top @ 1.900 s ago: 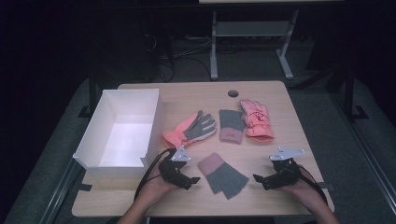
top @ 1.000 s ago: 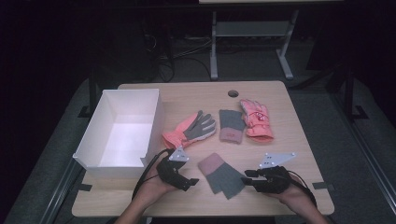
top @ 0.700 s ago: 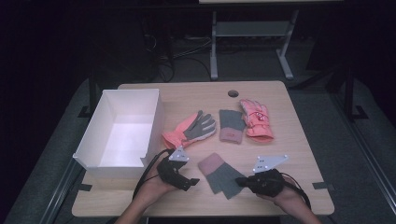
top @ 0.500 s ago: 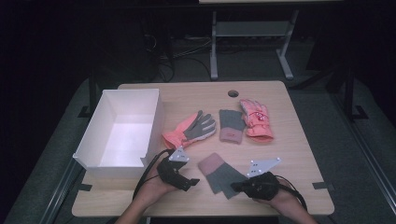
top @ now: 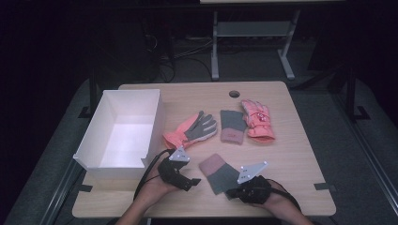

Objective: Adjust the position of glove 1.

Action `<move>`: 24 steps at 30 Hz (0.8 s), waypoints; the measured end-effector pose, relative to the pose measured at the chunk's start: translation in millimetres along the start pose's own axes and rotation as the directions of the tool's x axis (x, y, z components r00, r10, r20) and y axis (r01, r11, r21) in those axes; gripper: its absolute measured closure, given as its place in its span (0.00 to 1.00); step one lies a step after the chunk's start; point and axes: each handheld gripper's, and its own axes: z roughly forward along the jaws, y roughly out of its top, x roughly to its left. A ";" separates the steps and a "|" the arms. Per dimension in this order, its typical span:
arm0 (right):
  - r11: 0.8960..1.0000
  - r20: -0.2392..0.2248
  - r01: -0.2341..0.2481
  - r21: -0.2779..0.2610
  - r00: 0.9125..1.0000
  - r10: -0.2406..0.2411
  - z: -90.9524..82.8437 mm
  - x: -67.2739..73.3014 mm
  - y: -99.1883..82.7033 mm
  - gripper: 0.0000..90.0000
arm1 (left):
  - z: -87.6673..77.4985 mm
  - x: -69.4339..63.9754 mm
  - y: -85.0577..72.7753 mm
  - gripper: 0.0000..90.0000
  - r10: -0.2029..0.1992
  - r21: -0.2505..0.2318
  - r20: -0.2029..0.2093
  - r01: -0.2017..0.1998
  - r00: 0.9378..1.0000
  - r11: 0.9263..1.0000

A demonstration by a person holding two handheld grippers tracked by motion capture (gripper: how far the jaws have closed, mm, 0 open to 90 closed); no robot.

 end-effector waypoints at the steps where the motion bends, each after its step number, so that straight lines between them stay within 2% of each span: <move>1: 1.000 0.012 0.012 0.013 1.000 -0.012 1.4 -1.2 -0.7 1.00 | -0.3 0.2 0.0 0.15 0.000 0.000 -0.001 0.000 1.000 1.000; 5: 1.000 0.016 0.002 0.015 1.000 -0.002 0.0 -4.0 -1.5 1.00 | 0.0 -1.9 -0.8 0.15 -0.016 -0.007 0.002 0.016 1.000 1.000; 11: 1.000 0.037 -0.014 0.017 0.999 0.013 -4.3 -8.3 -3.7 1.00 | -0.2 -2.2 -0.8 0.15 -0.012 -0.006 0.007 0.012 1.000 1.000; 13: 1.000 0.053 -0.011 0.019 0.999 0.010 -6.5 -12.2 -5.5 1.00 | -0.2 -2.3 -0.9 0.15 -0.013 -0.006 0.009 0.013 1.000 1.000; 18: 0.999 0.076 -0.044 0.013 0.996 0.043 -13.4 -21.3 -9.9 1.00 | -0.7 -2.3 -0.7 0.15 0.002 0.003 0.007 -0.002 1.000 1.000; 24: 0.997 0.114 -0.071 0.008 0.991 0.069 -20.9 -33.9 -14.6 1.00 | 0.3 -4.2 -1.1 0.15 -0.010 -0.008 0.015 0.010 1.000 1.000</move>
